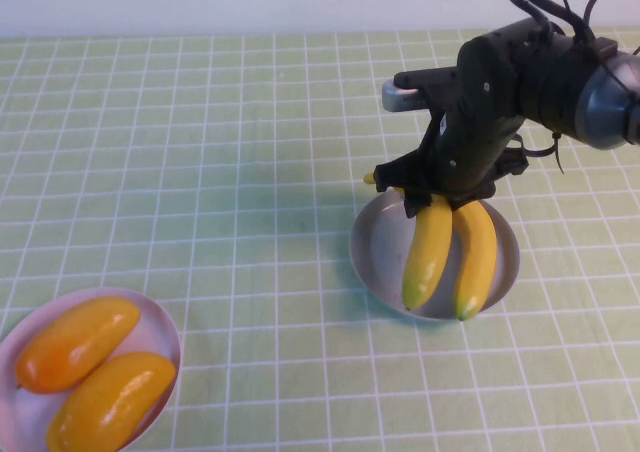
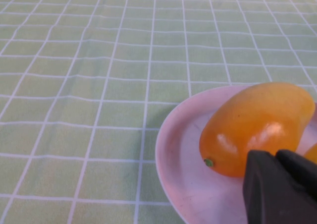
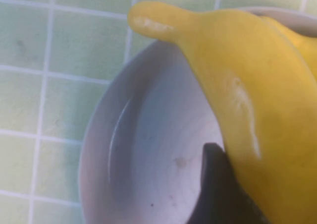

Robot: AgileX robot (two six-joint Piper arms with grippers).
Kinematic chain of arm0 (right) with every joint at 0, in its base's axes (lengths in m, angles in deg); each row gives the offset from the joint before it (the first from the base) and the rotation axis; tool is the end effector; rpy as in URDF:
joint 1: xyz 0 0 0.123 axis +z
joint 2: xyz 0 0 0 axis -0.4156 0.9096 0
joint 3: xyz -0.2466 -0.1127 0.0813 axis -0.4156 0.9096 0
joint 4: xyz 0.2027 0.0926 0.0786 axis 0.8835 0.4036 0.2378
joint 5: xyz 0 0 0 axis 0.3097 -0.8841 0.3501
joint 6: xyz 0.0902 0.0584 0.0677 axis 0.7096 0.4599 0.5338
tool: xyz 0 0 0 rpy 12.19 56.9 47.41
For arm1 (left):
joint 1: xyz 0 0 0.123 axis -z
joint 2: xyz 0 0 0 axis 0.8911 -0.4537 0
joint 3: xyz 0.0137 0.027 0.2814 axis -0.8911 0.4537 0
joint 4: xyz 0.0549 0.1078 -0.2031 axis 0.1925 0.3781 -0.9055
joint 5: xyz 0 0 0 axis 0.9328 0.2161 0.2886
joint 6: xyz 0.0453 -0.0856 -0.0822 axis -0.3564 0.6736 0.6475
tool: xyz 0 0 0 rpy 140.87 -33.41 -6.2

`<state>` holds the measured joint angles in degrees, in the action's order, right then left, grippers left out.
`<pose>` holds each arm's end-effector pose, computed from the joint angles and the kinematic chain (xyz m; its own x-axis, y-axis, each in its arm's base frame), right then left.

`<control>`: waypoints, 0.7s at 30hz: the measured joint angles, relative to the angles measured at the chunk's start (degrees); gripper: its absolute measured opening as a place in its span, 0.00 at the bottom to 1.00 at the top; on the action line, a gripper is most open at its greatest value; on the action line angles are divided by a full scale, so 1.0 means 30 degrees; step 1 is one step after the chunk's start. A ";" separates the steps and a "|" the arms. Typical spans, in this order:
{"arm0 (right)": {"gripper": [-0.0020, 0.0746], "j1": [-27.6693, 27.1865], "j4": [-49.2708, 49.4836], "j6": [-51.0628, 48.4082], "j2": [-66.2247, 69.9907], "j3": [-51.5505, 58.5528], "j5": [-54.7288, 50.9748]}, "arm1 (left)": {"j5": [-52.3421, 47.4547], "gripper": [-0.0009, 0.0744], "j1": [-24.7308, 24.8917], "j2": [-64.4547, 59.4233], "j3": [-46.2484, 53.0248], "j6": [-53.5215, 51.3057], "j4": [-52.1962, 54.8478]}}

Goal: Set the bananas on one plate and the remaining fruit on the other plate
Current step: Put another type of fruit in the right plate

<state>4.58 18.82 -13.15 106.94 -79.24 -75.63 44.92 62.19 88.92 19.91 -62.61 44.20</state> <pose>0.3820 0.2080 0.2057 -0.9249 -0.1650 -0.3426 -0.2029 0.9761 0.0776 0.0734 0.0021 0.1608 -0.2974 -0.0413 -0.9538 -0.0336 0.9989 -0.0328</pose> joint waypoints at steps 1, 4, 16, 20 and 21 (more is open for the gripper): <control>0.46 -0.0081 -0.0009 0.0000 0.0038 0.0000 0.0000 | 0.0000 0.01 0.0000 0.0000 0.0000 0.0000 0.0000; 0.46 -0.0200 -0.0087 0.0000 0.0179 0.0000 0.0000 | 0.0000 0.01 0.0000 0.0000 0.0000 0.0000 0.0000; 0.46 -0.0205 -0.0554 -0.0395 0.0998 0.0042 -0.1547 | 0.0000 0.01 0.0000 0.0000 0.0000 0.0000 0.0000; 0.48 -0.0205 -0.0554 -0.0395 0.0995 0.0042 -0.1871 | 0.0000 0.01 0.0000 0.0000 0.0000 0.0000 0.0000; 0.49 -0.0205 -0.0554 -0.0395 0.0995 0.0042 -0.1928 | 0.0000 0.01 0.0000 0.0000 0.0000 0.0000 0.0000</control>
<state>3.96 17.16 -14.33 109.93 -79.11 -81.42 44.92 62.19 88.92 19.91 -62.61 44.20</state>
